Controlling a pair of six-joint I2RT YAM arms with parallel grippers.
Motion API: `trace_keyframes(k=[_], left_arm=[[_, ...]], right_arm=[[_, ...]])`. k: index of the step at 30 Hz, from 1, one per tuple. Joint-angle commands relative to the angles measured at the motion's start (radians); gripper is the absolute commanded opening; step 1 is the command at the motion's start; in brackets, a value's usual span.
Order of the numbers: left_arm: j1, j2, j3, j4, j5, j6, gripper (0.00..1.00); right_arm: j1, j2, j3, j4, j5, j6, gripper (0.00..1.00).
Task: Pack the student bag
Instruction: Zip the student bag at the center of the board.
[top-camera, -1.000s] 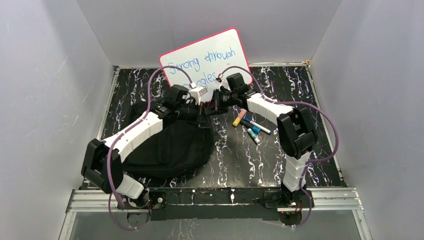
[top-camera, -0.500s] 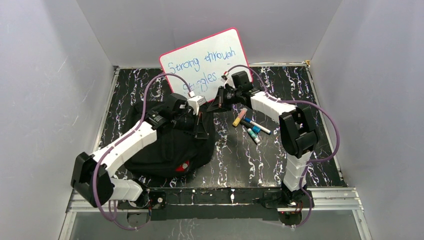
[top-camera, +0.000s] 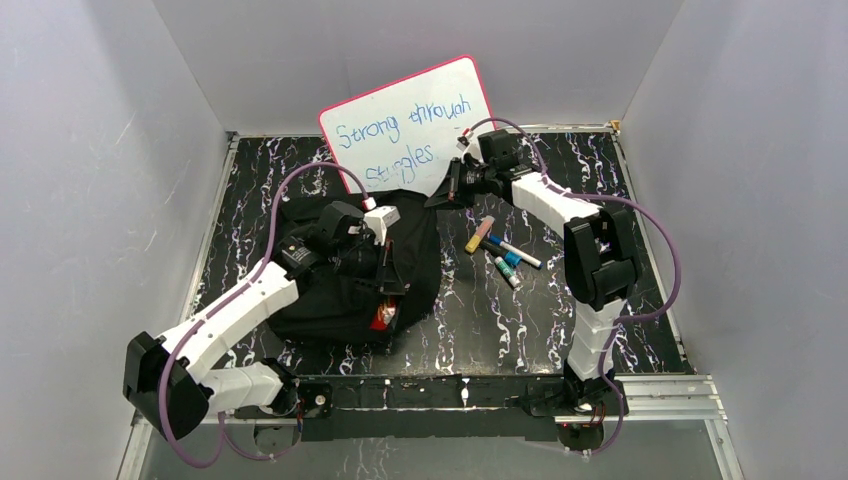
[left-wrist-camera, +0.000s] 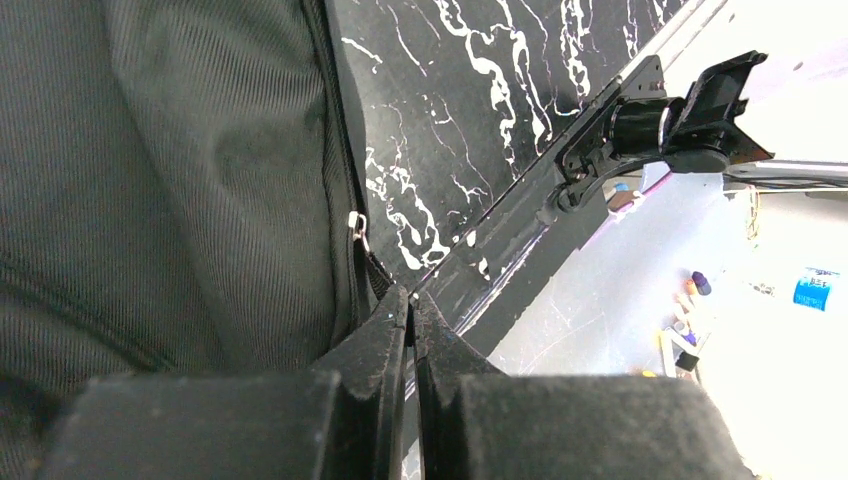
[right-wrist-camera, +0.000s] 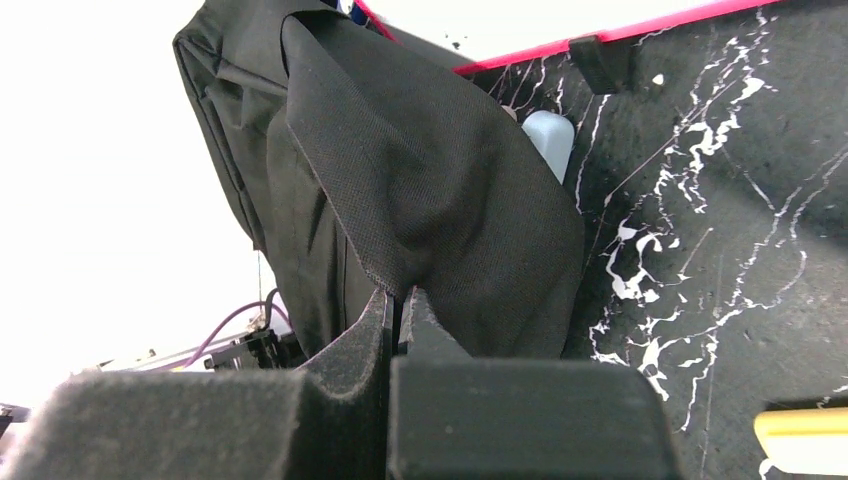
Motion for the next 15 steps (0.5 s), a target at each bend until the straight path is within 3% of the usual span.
trace_keyframes(k=[1, 9, 15], left_arm=[[-0.01, -0.067, 0.0, -0.109, 0.029, -0.026, 0.0], [-0.01, -0.118, 0.001, -0.163, 0.019, -0.04, 0.0], [-0.01, -0.1, 0.017, -0.07, -0.002, -0.069, 0.0]], right_arm=[[-0.069, 0.005, 0.083, 0.029, 0.061, -0.039, 0.0], [-0.084, 0.022, 0.119, -0.027, 0.066, -0.084, 0.01], [-0.085, -0.091, 0.033, -0.063, 0.081, -0.091, 0.42]])
